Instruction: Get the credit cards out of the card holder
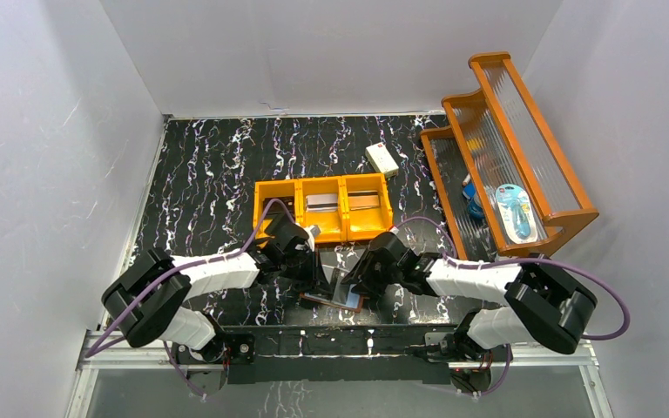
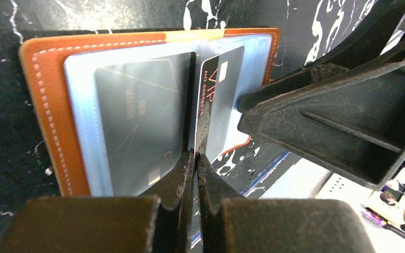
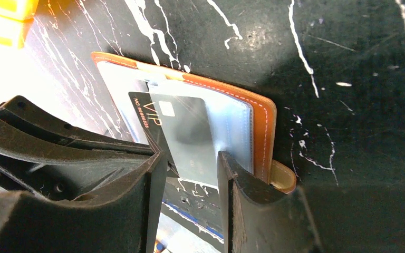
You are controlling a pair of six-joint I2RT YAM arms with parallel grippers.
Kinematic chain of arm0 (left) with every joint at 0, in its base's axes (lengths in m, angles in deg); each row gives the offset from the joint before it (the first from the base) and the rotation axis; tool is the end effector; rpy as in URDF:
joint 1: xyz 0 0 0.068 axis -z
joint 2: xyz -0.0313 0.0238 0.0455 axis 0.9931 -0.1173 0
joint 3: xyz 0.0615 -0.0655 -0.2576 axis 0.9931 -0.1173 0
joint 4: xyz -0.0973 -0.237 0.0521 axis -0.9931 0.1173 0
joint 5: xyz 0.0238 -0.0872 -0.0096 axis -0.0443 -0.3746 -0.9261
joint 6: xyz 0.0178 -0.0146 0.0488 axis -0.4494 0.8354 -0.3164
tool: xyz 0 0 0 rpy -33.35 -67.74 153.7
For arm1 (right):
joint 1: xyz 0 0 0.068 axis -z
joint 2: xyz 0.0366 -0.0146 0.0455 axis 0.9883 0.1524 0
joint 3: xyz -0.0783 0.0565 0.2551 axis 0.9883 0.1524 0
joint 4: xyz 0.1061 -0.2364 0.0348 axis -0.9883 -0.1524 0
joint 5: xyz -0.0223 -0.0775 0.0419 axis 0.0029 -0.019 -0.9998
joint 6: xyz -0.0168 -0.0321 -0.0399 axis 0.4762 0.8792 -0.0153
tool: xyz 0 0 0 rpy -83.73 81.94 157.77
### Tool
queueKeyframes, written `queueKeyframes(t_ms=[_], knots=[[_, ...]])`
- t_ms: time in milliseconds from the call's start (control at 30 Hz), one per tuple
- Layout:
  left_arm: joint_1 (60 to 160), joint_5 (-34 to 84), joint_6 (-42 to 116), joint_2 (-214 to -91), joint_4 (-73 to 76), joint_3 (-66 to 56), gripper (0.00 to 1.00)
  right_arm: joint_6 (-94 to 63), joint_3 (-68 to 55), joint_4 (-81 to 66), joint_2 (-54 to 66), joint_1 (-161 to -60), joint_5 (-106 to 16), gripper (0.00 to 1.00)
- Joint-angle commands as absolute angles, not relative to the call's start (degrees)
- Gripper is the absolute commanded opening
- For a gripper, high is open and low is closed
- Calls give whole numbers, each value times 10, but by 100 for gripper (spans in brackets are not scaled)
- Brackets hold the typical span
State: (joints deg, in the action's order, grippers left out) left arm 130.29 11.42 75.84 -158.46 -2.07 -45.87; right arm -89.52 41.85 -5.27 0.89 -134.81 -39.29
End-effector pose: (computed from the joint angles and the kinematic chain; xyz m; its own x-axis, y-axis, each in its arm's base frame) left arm 0.1671 -0.1984 0.1502 -0.9671 -0.0172 -0.2539 0.1758 0.6762 -0.7155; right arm 0.1402 0.1925 0.1456 -0.8775 0.4725 -0.0825 0.2977 0.6714 0.6787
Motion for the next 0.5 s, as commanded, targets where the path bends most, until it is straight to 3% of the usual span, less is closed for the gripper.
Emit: queueKeyframes(t_ms=[0,233,467], knots=[[1302,153,731,-1552,52,-449,0,-877,447,-147,6,-1342,-354,50],[1301,167,729,-1515,63,-460,0,-872,440,-158,-3,-1338,-353,50],[1302,144,725,-1532,51,-444,0,-769,356,-151,-67,-1340,-355,51]])
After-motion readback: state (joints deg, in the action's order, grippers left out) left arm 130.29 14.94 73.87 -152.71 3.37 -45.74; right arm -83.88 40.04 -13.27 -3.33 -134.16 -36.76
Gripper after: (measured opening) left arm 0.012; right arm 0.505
